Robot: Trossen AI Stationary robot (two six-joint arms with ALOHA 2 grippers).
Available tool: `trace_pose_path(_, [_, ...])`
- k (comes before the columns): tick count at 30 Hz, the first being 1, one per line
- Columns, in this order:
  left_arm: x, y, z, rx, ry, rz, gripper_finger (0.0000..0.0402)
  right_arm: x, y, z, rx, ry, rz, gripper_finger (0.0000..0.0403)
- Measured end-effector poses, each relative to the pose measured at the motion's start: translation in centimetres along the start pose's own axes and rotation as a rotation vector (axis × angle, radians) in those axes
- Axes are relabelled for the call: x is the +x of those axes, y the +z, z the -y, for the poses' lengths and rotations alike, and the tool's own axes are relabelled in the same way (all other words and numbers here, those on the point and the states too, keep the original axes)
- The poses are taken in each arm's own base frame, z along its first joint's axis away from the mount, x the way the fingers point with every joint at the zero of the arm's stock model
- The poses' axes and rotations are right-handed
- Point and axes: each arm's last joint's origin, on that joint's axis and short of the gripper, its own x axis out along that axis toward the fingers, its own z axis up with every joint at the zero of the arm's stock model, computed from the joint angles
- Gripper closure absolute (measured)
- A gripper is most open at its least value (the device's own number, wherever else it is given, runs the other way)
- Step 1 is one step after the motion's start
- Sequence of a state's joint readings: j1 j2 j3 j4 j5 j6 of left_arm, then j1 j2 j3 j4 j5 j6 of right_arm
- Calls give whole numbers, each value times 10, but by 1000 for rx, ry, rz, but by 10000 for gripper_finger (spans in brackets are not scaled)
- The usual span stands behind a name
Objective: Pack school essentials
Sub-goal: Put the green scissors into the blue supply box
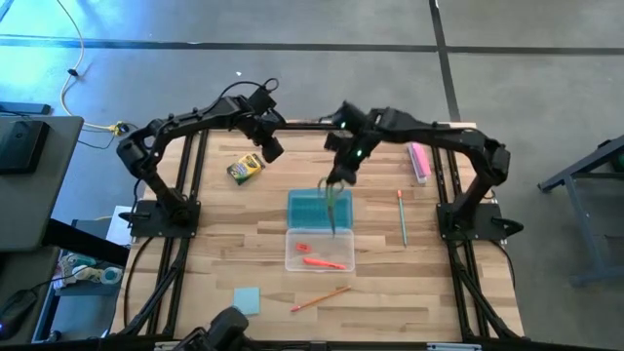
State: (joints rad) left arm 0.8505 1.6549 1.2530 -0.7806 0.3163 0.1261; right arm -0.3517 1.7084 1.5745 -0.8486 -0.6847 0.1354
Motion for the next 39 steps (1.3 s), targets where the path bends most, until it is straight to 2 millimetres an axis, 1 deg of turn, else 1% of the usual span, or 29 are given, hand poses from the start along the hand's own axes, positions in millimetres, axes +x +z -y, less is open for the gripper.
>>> trace_pose_path(4, [-14, -5, 5, 2, 1, -10, 351, 24, -3, -24, -74, 10, -32, 395])
trace_pose_path(8, [-27, -10, 10, 7, 13, -14, 357, 41, -8, -41, -126, 31, -70, 395])
trace_pose_path(11, [-35, -14, 13, -25, 28, -23, 362, 56, -12, -45, -151, 50, -109, 395])
trace_pose_path(14, [-42, -19, 21, -46, 34, -39, 368, 71, -15, -46, -180, 86, -154, 395])
trace_pose_path(16, [-45, -20, 28, -42, 40, -44, 371, 77, -18, -47, -228, 106, -181, 395])
trace_pose_path(19, [-48, -22, 37, -29, 62, -43, 375, 83, -22, -45, -331, 119, -213, 395])
trace_pose_path(21, [-48, -22, 42, -60, 91, -44, 377, 86, -24, -43, -395, 128, -235, 395])
trace_pose_path(25, [-45, -22, 53, -119, 73, -46, 378, 92, -28, -37, -512, 163, -270, 395])
trace_pose_path(29, [-42, -22, 67, -140, 57, -51, 379, 98, -29, -38, -649, 203, -263, 395])
trace_pose_path(36, [-37, -24, 88, -143, 82, -63, 381, 100, -30, -35, -706, 225, -276, 394])
trace_pose_path(39, [-36, -25, 95, -127, 78, -67, 381, 101, -30, -36, -713, 220, -276, 381])
